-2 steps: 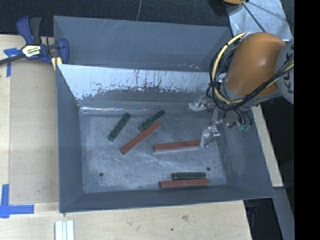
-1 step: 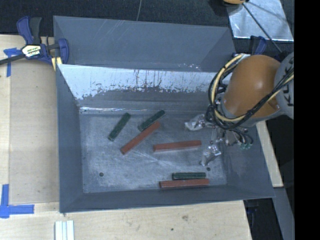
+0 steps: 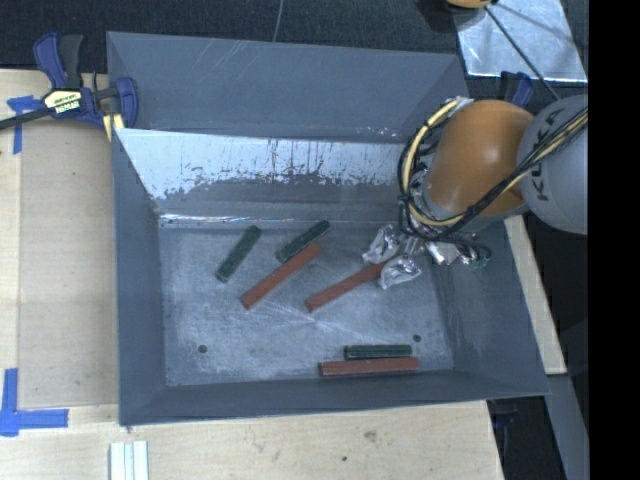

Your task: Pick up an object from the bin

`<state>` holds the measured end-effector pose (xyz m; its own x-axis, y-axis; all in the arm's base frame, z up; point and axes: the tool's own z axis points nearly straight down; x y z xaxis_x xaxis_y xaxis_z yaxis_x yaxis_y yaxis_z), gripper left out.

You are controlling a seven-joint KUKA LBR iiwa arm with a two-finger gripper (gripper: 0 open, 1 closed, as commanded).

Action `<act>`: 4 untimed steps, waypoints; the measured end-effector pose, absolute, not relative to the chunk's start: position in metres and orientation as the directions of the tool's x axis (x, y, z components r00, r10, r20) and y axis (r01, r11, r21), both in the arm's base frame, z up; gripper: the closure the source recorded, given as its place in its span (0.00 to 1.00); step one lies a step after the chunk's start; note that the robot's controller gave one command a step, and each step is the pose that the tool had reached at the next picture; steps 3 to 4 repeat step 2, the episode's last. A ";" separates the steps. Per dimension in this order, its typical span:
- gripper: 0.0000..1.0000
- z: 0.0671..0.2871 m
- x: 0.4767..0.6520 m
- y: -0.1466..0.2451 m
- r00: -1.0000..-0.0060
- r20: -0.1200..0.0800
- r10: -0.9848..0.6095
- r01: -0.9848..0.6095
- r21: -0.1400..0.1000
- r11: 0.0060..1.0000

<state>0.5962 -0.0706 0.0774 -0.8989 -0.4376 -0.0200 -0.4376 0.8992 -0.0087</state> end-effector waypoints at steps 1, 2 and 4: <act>1.00 0.077 0.596 -0.071 -0.899 -0.020 -0.438 -0.438 -0.009 0.899; 1.00 0.207 0.624 -0.096 -0.463 -0.004 -0.886 -0.886 -0.008 0.463; 1.00 0.207 0.624 -0.096 -0.463 -0.004 -0.886 -0.886 -0.008 0.463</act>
Offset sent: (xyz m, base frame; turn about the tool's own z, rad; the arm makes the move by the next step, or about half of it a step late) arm 0.0262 -0.0251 0.1271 -0.6384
